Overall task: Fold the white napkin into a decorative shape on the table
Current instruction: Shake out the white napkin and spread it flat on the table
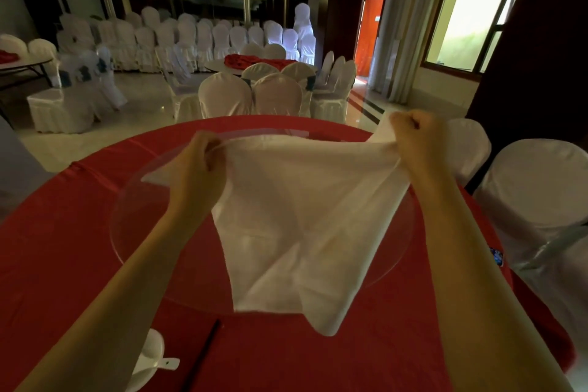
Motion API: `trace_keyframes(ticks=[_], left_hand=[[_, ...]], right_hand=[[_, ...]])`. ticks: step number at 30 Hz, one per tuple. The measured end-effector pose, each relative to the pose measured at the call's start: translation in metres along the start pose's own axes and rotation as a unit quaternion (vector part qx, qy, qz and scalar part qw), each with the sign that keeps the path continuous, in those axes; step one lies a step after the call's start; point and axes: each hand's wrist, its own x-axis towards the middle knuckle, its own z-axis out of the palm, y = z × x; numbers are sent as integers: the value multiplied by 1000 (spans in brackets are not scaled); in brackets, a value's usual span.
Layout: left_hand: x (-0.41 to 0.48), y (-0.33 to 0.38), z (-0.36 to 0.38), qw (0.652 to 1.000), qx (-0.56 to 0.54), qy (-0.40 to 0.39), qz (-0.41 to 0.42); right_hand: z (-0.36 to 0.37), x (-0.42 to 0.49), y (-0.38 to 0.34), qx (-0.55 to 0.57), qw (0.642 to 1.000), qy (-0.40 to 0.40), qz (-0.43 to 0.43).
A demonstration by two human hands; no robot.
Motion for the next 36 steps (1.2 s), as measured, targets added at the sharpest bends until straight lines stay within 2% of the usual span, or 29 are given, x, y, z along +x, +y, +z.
trace_keyframes(ticks=[4, 8, 11, 15, 20, 22, 24, 26, 29, 32, 34, 36], left_hand=[[7, 42, -15, 993, -71, 43, 89], [8, 46, 10, 996, -41, 35, 66], [6, 15, 49, 998, 65, -23, 10], [-1, -45, 98, 972, 148, -165, -82], [-1, -116, 149, 937, 190, -266, -125], [-2, -143, 168, 925, 205, -283, -150], [-7, -169, 186, 924, 204, -279, -162], [-13, -191, 203, 929, 190, -278, -153], [-23, -221, 227, 934, 167, -297, -110], [-35, -244, 243, 917, 177, -343, -99], [-47, -249, 246, 906, 220, -344, -107], [-69, -242, 244, 912, 237, -316, -111]], right_hand=[[-12, -3, -4, -31, 999, -15, -10], [8, -3, 11, -41, 996, -59, 47], [39, 1, 44, -82, 988, -85, 104], [85, -4, 105, -122, 975, -95, 159], [132, -1, 173, -238, 956, -133, 108], [148, 3, 200, -320, 936, -139, 59], [164, 6, 228, -343, 928, -142, 40], [182, 7, 255, -316, 936, -143, 58], [209, 6, 286, -207, 958, -137, 146], [231, 0, 306, -96, 958, -152, 222], [243, -6, 314, -60, 955, -163, 241], [252, -16, 315, -80, 951, -195, 224]])
